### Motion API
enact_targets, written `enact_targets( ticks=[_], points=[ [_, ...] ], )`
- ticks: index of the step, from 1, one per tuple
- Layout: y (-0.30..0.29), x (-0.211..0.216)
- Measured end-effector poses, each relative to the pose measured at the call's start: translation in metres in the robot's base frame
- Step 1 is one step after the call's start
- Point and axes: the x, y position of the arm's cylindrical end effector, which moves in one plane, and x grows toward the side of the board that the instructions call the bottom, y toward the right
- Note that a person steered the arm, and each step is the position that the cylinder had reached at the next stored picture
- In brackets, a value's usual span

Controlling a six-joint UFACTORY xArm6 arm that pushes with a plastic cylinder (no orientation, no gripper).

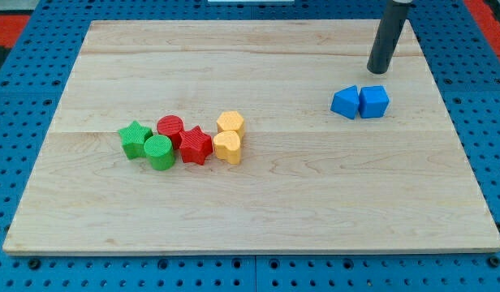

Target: Push the blue cube a bit down

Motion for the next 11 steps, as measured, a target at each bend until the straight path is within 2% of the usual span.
enact_targets(
  ticks=[3,7,9,11],
  points=[
    [0.005,0.000],
    [-0.010,0.057],
    [-0.029,0.063],
    [-0.012,0.078]
  ],
)
